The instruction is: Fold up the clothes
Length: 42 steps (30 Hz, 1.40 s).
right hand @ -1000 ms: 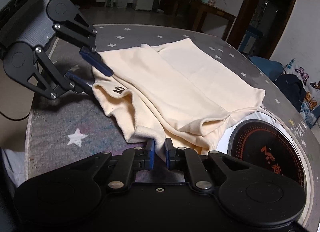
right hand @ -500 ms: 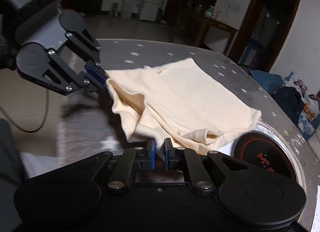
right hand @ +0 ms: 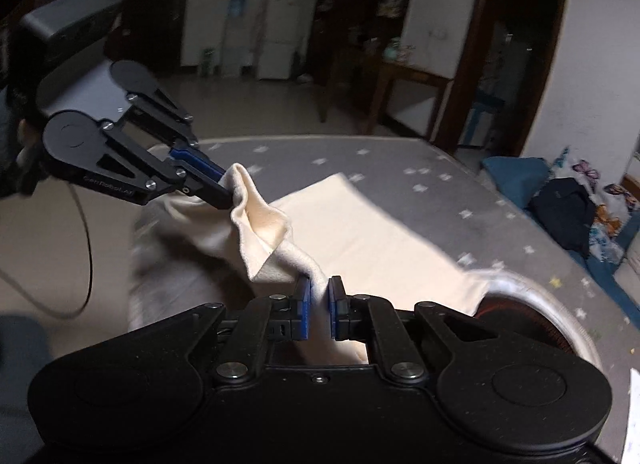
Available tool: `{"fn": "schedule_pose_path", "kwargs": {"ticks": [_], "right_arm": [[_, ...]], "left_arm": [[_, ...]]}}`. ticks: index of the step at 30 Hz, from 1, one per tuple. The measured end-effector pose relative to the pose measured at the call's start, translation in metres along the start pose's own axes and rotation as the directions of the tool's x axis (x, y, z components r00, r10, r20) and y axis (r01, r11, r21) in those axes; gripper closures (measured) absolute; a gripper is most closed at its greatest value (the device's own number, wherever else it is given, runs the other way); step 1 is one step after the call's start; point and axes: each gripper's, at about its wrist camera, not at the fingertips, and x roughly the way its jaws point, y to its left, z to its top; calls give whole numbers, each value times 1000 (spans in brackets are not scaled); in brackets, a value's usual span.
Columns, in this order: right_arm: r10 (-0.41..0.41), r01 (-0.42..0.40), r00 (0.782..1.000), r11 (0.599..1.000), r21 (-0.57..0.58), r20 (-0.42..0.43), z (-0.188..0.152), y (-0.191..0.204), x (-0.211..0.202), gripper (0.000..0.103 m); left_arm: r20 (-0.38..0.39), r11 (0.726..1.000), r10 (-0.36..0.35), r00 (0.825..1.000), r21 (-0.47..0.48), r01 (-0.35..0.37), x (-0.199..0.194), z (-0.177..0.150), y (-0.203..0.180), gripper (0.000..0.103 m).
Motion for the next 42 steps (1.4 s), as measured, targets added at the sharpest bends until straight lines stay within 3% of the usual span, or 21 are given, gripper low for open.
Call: {"fn": "schedule_pose_path", "kwargs": {"ticks": [5, 10, 15, 22, 28, 35, 42], "right_arm": [[-65, 63, 998, 996, 56, 24, 23, -39, 37, 93], [-120, 121, 993, 985, 125, -12, 32, -79, 95, 93], [-144, 155, 987, 965, 209, -71, 20, -111, 150, 93], [-138, 181, 976, 945, 274, -170, 2, -121, 199, 93], [-153, 204, 970, 935, 289, -190, 4, -115, 204, 90], [-203, 235, 969, 929, 287, -139, 9, -105, 172, 89], [-128, 154, 985, 954, 258, -115, 2, -77, 152, 89]], "left_arm": [[-7, 996, 42, 999, -76, -42, 52, 35, 36, 94], [-72, 984, 52, 996, -169, -64, 115, 56, 72, 94], [-131, 974, 48, 990, -212, -75, 161, 57, 89, 94], [-203, 960, 63, 977, -255, -115, 200, 40, 100, 94], [-239, 948, 54, 969, -291, -125, 203, 25, 106, 94], [-182, 943, 67, 981, -310, -122, 172, 31, 101, 93], [-163, 960, 16, 987, -272, -60, 149, 25, 71, 92]]}}
